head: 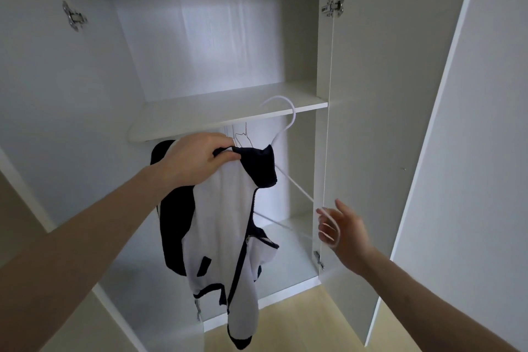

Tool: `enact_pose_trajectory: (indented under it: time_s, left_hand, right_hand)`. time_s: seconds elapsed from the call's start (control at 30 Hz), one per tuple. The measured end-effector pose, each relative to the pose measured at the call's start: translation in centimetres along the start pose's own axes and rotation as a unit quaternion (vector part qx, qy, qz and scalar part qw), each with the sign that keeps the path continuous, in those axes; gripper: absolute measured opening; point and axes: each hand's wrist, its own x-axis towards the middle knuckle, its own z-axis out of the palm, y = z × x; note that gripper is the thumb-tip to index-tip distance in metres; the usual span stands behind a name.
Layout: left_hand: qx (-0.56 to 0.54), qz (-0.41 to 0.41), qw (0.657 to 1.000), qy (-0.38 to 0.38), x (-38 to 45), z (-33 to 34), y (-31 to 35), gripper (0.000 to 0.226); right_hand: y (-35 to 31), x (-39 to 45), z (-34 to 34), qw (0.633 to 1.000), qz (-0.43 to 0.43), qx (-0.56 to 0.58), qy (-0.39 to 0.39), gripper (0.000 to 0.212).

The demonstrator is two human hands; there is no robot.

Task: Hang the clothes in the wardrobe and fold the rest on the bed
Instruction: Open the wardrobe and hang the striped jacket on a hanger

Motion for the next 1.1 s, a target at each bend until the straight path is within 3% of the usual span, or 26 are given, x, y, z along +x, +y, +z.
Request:
enact_pose_trajectory:
  time_s: [0.1, 0.2, 0.3, 0.37, 0.4, 0.5, 0.6, 0.73, 0.9, 1.1]
  left_hand:
    - [-0.049, -0.005, 0.999, 0.018, 0.2, -0.4, -0.1, 0.049]
    - [-0.057, -0.006, 0.998, 0.030, 0.5, -0.8, 0.1, 0.050]
    - [-0.056, -0.001, 0.998, 0.027, 0.7, -1.0, 0.7, 0.048]
    - [-0.054, 0.005, 0.998, 0.024, 0.7, -1.1, 1.0, 0.048]
    - [-0.056, 0.007, 0.998, 0.025, 0.6, -1.2, 1.0, 0.048]
    - [-0.058, -0.002, 0.998, 0.026, 0.2, -1.7, 0.4, 0.049]
    - [-0.040, -0.024, 0.999, 0.025, -0.9, -2.2, -1.1, 0.050]
    - [0.026, -0.048, 0.998, 0.030, -2.9, -1.7, -3.0, 0.047]
    - [0.062, -0.020, 0.997, 0.033, -3.1, -0.2, -3.5, 0.046]
    - [0.093, -0.008, 0.995, -0.019, -3.0, 2.5, -3.5, 0.044]
  right_hand:
    - [2.7, 0.8, -1.6, 0.989, 0.124, -0.075, 0.022, 0.039]
    - [5.3, 1.1, -0.1, 0.957, 0.183, -0.226, -0.021, 0.064]
    - [5.5, 2.1, 3.3, 0.943, 0.198, -0.263, -0.036, 0.081]
    - [5.1, 2.9, 5.0, 0.943, 0.209, -0.258, -0.032, 0.074]
    - [4.9, 3.3, 5.5, 0.943, 0.209, -0.258, -0.038, 0.060]
    - [4.3, 3.7, 5.8, 0.957, 0.147, -0.247, -0.039, 0.012]
    - [3.0, 4.0, 4.1, 0.984, 0.025, -0.171, 0.052, 0.016]
    - [-0.3, 3.9, 0.8, 0.981, -0.099, -0.100, 0.136, 0.021]
    - [-3.9, 2.9, 0.0, 0.970, -0.190, -0.068, 0.134, 0.032]
    - [-7.4, 1.1, 1.4, 0.970, -0.219, -0.059, 0.084, 0.034]
